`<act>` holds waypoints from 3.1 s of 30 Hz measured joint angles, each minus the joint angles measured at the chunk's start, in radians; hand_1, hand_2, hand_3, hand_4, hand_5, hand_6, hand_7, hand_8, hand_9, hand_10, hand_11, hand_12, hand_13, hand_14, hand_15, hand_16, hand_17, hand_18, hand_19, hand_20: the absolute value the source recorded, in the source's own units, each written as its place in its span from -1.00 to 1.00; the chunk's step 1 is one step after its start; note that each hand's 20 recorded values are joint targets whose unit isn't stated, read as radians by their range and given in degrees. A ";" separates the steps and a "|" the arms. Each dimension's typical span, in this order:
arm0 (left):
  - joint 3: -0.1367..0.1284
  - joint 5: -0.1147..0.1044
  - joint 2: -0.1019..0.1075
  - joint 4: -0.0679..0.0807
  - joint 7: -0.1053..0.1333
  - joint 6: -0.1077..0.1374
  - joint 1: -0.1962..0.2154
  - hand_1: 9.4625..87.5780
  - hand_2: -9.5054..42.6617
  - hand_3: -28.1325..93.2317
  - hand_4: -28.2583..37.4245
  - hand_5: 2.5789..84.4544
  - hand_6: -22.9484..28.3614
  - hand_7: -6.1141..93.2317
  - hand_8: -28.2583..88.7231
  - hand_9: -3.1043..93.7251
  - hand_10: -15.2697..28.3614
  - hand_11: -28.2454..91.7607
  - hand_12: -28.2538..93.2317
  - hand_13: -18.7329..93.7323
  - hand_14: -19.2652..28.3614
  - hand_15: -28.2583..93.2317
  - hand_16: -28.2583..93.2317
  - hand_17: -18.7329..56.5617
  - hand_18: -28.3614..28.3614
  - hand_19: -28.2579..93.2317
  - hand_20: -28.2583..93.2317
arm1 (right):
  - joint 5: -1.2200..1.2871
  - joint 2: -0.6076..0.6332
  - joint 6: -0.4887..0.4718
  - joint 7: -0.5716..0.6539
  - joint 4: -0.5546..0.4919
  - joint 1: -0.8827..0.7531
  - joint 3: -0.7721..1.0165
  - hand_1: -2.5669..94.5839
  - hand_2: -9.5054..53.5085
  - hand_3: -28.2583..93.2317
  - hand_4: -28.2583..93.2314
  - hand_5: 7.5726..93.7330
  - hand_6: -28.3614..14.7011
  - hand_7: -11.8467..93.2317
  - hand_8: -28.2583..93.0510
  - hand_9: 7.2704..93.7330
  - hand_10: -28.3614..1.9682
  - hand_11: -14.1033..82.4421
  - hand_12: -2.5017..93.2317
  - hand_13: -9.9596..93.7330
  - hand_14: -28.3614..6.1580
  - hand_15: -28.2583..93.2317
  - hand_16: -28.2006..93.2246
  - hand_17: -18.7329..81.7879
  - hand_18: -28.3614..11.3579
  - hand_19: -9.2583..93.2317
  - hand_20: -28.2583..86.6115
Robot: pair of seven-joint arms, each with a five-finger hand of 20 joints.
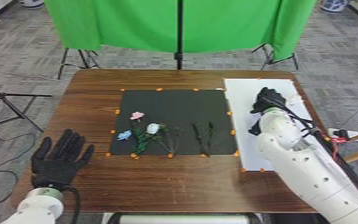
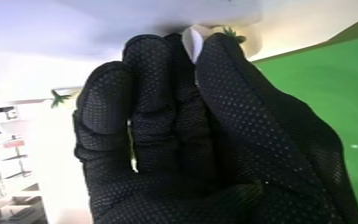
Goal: Arrange flowers
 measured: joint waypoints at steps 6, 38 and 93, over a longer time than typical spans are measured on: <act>-0.003 0.000 0.000 0.000 -0.001 0.000 0.002 -0.51 -0.10 0.71 -1.00 0.14 0.20 -0.44 -0.71 -0.03 0.43 0.02 -0.32 -0.07 0.48 0.39 -0.64 -0.63 0.54 0.17 -0.21 | -0.012 0.030 0.055 -0.021 -0.063 -0.025 -0.026 0.31 -0.89 0.63 -1.00 0.32 0.25 0.01 -0.38 0.49 0.09 -0.22 0.11 0.40 0.24 0.30 0.14 0.07 -0.61 0.79 0.08; -0.005 0.001 0.001 0.009 -0.032 0.013 -0.026 -0.51 -0.11 0.72 -1.00 0.14 0.20 -0.44 -0.71 -0.04 0.44 0.02 -0.32 -0.07 0.49 0.39 -0.64 -0.63 0.54 0.17 -0.21 | -0.139 -0.122 -0.073 -0.271 -0.288 0.052 -0.358 0.25 -0.90 0.61 -1.00 0.32 0.22 0.02 -0.37 0.50 0.03 -0.31 0.08 0.38 0.14 0.29 0.11 0.05 -0.64 0.79 0.11; -0.018 -0.131 -0.008 0.034 -0.023 -0.070 -0.001 -0.52 -0.14 0.72 -1.00 0.12 0.19 -0.45 -0.71 -0.04 0.42 0.01 -0.32 -0.06 0.47 0.38 -0.63 -0.62 0.54 0.16 -0.21 | -0.035 -0.160 -0.185 -0.163 -0.280 -0.026 -0.294 -0.01 -1.00 0.72 -0.95 0.21 0.07 -0.34 -0.70 0.27 -0.36 -0.20 -0.47 0.24 -0.28 0.37 -0.16 -0.05 -0.77 0.75 0.07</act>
